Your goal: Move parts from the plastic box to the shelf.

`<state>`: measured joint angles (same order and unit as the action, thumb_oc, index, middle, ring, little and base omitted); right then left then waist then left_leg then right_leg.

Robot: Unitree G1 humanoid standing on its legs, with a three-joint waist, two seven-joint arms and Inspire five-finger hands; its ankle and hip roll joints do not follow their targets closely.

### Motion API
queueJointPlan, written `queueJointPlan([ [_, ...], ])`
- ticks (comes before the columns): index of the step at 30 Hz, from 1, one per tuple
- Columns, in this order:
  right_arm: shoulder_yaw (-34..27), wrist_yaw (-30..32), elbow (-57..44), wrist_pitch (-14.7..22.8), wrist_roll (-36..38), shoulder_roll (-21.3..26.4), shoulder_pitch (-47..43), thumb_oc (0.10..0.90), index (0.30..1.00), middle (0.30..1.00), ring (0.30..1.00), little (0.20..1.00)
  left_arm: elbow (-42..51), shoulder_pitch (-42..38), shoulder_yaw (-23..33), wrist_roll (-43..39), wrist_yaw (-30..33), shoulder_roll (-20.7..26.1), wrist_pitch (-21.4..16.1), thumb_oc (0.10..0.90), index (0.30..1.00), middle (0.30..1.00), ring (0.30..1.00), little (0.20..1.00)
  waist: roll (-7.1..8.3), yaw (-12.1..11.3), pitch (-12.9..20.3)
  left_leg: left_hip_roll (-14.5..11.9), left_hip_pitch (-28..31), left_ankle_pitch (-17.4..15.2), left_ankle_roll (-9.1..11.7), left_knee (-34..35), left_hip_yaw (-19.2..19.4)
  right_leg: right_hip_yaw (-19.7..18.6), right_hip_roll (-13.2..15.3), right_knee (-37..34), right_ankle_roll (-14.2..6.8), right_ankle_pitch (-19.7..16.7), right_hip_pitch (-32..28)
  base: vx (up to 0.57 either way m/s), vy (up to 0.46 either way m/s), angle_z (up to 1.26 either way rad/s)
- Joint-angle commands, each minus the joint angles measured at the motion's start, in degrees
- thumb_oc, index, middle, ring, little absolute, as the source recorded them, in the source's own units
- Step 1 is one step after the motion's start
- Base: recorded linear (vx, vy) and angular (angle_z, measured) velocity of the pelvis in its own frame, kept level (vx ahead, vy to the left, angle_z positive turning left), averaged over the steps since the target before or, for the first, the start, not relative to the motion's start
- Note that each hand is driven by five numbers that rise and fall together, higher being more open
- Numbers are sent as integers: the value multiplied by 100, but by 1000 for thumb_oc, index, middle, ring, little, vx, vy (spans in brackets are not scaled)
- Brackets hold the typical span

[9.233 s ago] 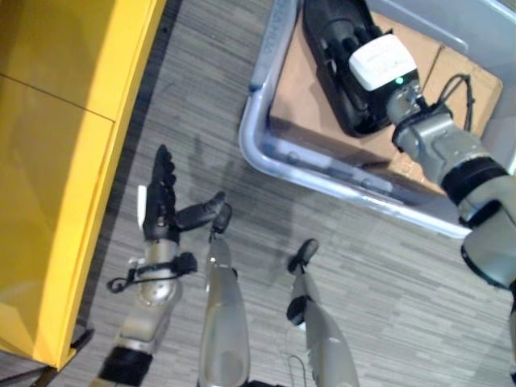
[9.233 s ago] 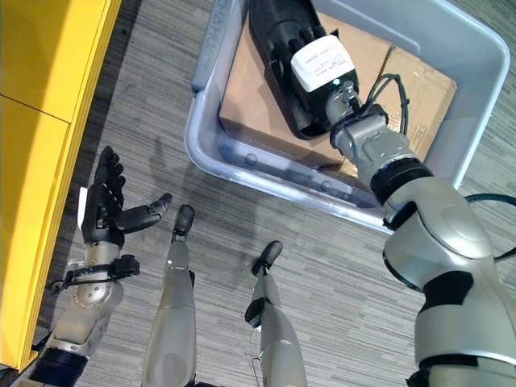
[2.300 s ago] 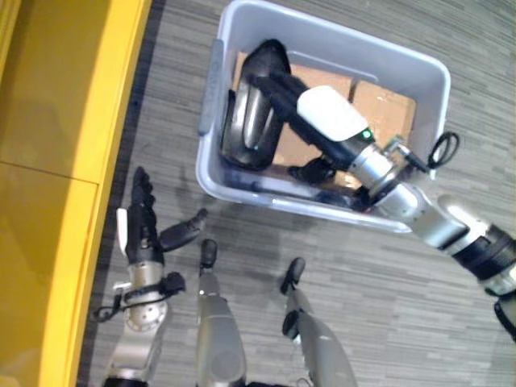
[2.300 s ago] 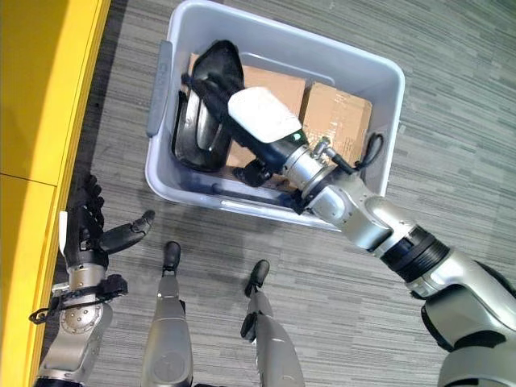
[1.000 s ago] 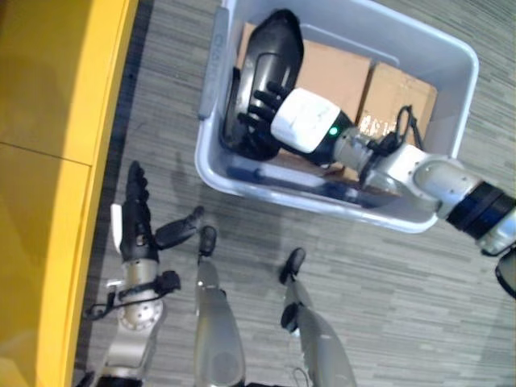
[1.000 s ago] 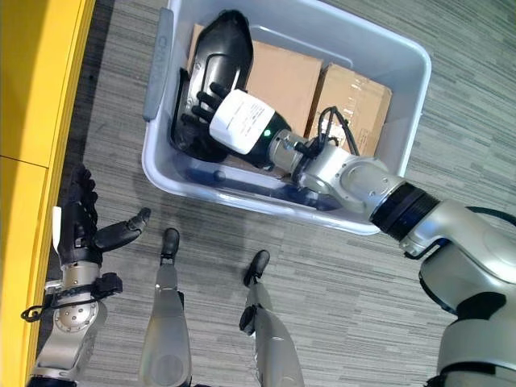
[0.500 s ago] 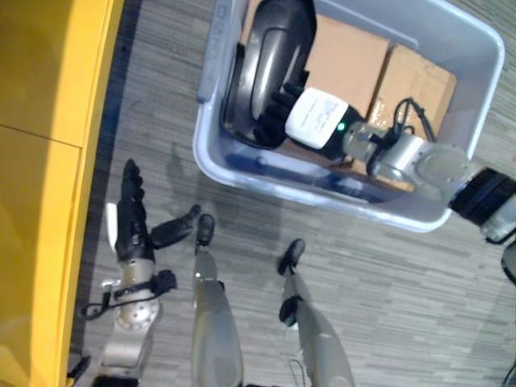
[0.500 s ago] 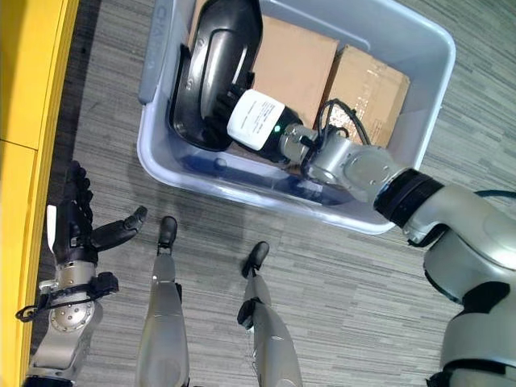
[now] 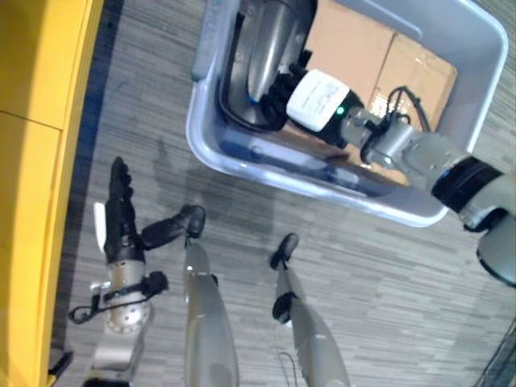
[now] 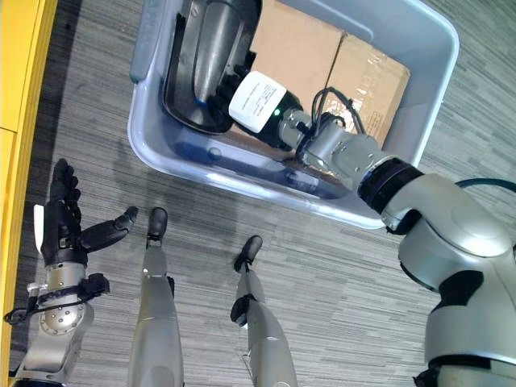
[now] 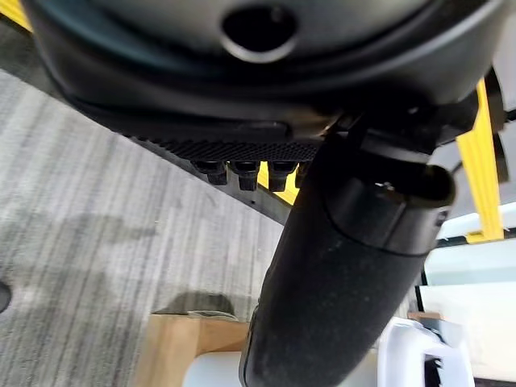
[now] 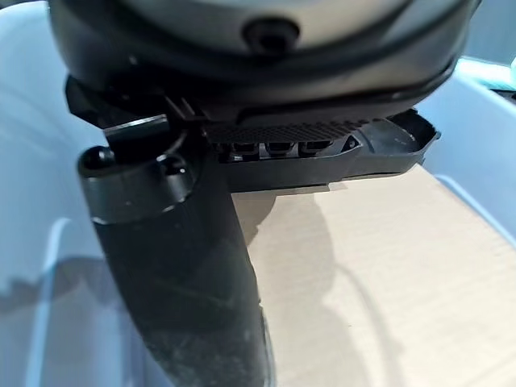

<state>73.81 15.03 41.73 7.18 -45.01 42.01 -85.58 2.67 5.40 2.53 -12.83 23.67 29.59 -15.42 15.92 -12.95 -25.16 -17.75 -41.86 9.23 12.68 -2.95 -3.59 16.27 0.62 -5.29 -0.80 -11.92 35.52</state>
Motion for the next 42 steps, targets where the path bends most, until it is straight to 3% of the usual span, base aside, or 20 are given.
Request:
queueJointPlan([
  [1,468,-170,902,-475,-355,270,-687,400,300,300,300,300,768,-110,144,95,171,267,-575,900,1000,1000,1000,1000,-241,-404,-464,-160,865,-559,-65,382,172,157,889,139,-421,-21,-1143,0,0,0],
  [7,416,-218,1138,-546,-459,229,-509,400,300,300,300,300,728,-230,116,6,191,238,-632,900,1000,1000,1000,1000,-290,-433,-464,-146,808,-566,-78,389,165,207,901,125,-410,-18,-1110,0,12,-4],
  [26,-52,35,502,-464,-485,378,68,400,300,300,300,300,499,-526,-148,22,222,199,-613,900,1000,1000,1000,1000,-350,-404,-464,-136,1158,-546,-105,564,273,184,947,183,-432,24,-1251,-10,6,2],
  [35,-155,205,-36,-418,-356,838,39,400,300,300,300,300,494,-541,-162,76,180,253,-595,900,1000,1000,1000,1000,-364,-389,-464,1,1454,-490,-169,600,372,153,1014,259,-451,47,-1410,-43,3,-1],
  [42,-255,314,-1159,-295,-369,1789,22,400,300,300,300,300,449,-436,-3,238,90,315,-539,900,1000,1000,1000,1000,-439,-423,-464,191,2326,-434,-273,772,572,58,1082,382,-503,155,-1993,-51,2,-10],
])
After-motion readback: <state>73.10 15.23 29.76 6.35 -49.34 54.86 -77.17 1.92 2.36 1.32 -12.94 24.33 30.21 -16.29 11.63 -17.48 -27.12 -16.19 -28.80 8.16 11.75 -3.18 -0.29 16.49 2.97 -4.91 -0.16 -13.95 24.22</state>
